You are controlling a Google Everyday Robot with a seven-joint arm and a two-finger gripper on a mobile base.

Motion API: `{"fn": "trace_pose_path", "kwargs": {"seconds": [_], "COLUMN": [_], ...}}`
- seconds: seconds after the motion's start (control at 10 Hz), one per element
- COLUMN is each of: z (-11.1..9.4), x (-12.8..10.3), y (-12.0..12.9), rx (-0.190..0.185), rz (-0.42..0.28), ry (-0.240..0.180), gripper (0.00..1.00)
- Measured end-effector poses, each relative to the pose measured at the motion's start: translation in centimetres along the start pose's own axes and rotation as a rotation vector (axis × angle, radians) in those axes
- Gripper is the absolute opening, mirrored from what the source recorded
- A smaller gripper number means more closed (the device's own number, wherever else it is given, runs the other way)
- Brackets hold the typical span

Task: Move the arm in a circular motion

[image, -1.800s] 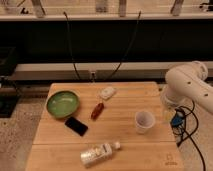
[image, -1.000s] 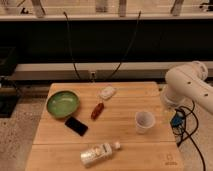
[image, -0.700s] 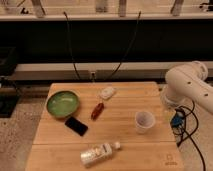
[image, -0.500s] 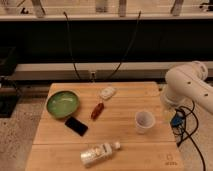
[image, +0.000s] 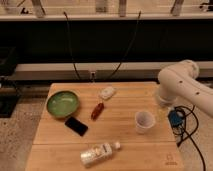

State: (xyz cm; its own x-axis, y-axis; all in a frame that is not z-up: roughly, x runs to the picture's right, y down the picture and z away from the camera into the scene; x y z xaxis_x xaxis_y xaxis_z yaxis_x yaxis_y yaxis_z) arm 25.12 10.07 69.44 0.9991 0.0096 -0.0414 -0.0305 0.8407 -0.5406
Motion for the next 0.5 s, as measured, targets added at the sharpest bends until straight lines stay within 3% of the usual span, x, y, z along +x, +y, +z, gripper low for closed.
{"fn": "trace_pose_path", "kwargs": {"seconds": [0.5], "z": [0.2], "x": [-2.5], "y": [-1.9], "rx": [-0.004], "rz": [-0.034], "ry": [0.007], "gripper": [0.80]}}
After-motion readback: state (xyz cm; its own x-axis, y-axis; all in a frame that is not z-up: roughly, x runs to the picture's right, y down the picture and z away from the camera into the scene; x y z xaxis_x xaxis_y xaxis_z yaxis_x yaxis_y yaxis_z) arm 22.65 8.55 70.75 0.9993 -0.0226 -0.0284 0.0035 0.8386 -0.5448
